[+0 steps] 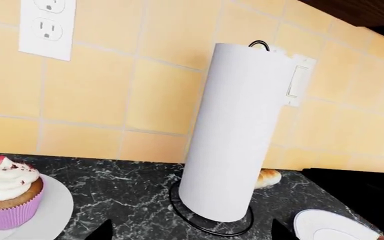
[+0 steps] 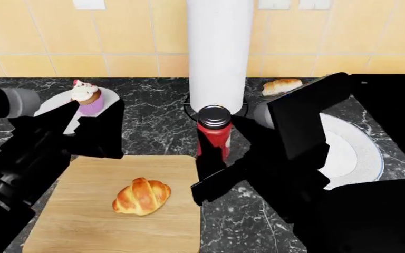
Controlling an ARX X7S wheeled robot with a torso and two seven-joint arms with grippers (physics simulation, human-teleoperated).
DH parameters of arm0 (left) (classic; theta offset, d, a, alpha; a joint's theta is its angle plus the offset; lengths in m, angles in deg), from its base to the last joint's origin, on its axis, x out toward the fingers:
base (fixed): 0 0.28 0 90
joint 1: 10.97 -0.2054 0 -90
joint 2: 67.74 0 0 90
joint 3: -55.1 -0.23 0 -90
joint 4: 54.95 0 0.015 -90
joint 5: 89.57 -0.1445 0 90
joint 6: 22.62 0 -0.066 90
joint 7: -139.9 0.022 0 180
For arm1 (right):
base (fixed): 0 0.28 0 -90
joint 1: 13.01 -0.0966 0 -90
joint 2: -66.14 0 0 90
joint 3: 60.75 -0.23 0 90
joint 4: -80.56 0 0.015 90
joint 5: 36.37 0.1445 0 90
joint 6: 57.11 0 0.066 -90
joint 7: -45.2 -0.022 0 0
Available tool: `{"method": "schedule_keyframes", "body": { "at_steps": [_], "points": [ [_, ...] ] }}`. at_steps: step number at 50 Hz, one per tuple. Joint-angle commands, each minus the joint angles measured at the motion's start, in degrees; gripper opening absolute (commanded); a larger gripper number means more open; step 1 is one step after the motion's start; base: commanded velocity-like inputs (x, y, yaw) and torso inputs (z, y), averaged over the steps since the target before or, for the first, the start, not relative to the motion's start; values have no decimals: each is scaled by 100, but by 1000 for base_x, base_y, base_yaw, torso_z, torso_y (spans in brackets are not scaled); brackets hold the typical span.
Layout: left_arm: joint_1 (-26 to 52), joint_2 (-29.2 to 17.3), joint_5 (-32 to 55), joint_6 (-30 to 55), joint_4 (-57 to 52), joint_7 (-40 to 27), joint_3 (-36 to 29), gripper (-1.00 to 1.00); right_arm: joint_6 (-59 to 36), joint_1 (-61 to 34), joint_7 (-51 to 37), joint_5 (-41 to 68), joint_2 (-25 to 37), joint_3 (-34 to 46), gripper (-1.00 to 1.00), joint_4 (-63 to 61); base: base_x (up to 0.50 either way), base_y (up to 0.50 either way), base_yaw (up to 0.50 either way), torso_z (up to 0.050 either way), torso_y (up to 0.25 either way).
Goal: From the different types of pastries on the counter, select a croissant and place it on the cutting board. Then retrieve a jar of jam from the cabinet and place it alongside the croissant on the cutting board.
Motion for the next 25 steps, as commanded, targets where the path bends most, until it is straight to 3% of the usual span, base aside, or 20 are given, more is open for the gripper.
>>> {"method": "schedule_keyframes", "body": {
  "at_steps": [1,10,18,25],
  "points": [
    [3,20,-155,-50,56,47,-90,100,95,793,553,-476,-215,35,-100,-622,0,0,0,0,0],
    [-17,13,-104,-59,-6,37,-132,100,238,1160,1663,-1399,-623,221,-100,-669,0,0,0,0,1],
    [6,31,-150,-73,3,65,-218,100,753,1910,3127,-2792,-594,493,-100,-677,0,0,0,1,0],
    [-3,32,-198,-101,5,94,-255,100,1119,2400,3739,-3346,-574,730,-100,-478,0,0,0,0,1]
  ]
}}
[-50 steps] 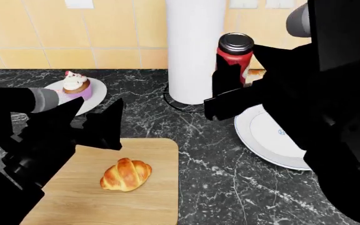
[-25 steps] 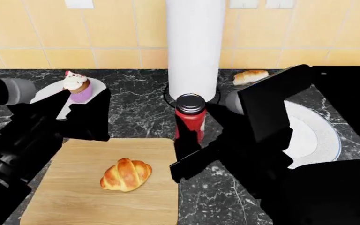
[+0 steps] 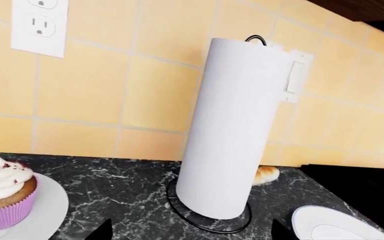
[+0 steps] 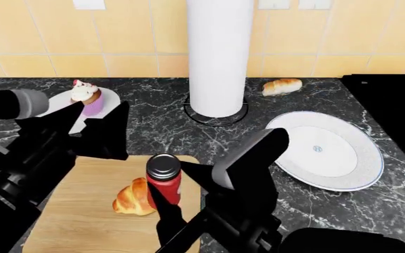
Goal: From the different types of pastries on the counter, select a croissant and place it on the cutting board. Then retrieve a jar of jam from the cabinet and place it alongside the croissant on the cutting board.
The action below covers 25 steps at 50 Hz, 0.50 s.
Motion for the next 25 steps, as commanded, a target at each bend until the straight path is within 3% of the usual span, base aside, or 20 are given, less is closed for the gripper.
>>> {"method": "schedule_keyframes", "body": {
  "at_steps": [1,25],
  "points": [
    [-9,6,-73,-39,3,46,-74,100,494,789,1242,-1182,-54,263,-100,94,0,0,0,0,0],
    [-20,-25,-57,-96,-23,3,-143,100,653,1170,1369,-1499,32,526,-100,216,0,0,0,0,0]
  ]
}}
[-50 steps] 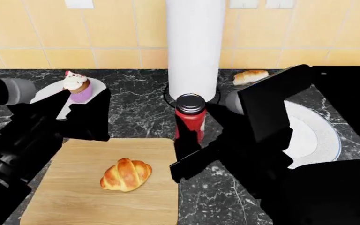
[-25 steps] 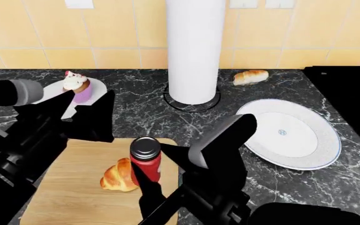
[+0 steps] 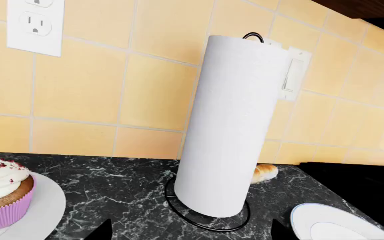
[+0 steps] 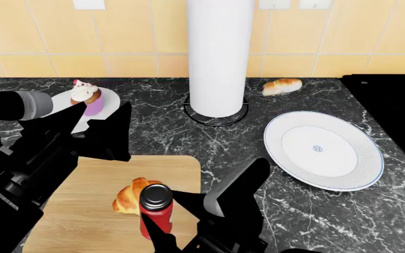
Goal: From the different types of pastries on the counter, select a croissant and place it on the cutting board. Then retrieve a jar of jam from the cabinet and place it alongside the croissant on the cutting board.
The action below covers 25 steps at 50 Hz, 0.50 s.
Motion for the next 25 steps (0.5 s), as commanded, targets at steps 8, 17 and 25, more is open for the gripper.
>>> {"method": "schedule_keyframes", "body": {
  "at_steps": [8,17,25],
  "points": [
    [-29,-29,0,-58,-4,9,-33,100,162,109,334,-494,-25,151,-100,341,0,0,0,1,0],
    [-41,-38,-26,-90,12,26,-55,100,205,152,359,-605,6,225,-100,384,0,0,0,0,0],
    [-43,-49,-17,-109,-2,11,-75,100,218,198,366,-659,35,304,-100,354,1,0,0,0,0]
  ]
}}
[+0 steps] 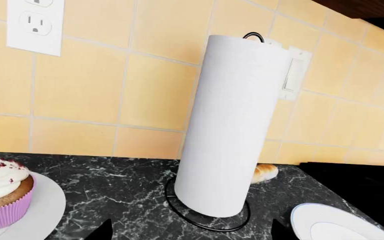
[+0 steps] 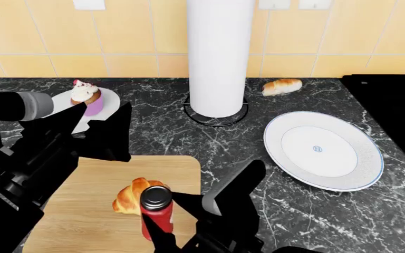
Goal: From the different types of pastries on the counter, select a croissant and place it on the cutting board. Then retrieve a jar of jam from the cabinet and place it alongside the croissant on the cutting board.
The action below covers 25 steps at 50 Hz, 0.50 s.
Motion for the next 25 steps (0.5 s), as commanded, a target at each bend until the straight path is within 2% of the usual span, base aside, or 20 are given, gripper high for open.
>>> {"method": "schedule_keyframes", "body": {
  "at_steps": [1,3,4,25],
  "points": [
    [-8,-18,6,-31,-8,-10,-23,100,-19,82,33,-263,54,139,-100,70,0,0,0,0,0],
    [-9,-21,1,-38,-4,-8,-27,100,-41,78,-7,-241,59,142,-100,30,0,0,0,0,0],
    [-10,-22,-1,-42,-3,-6,-29,100,-51,75,-26,-233,61,146,100,11,0,0,0,0,0],
    [12,-81,129,-71,-78,-118,-50,100,-122,54,-251,-122,119,167,100,-218,0,0,0,0,0]
  ]
}}
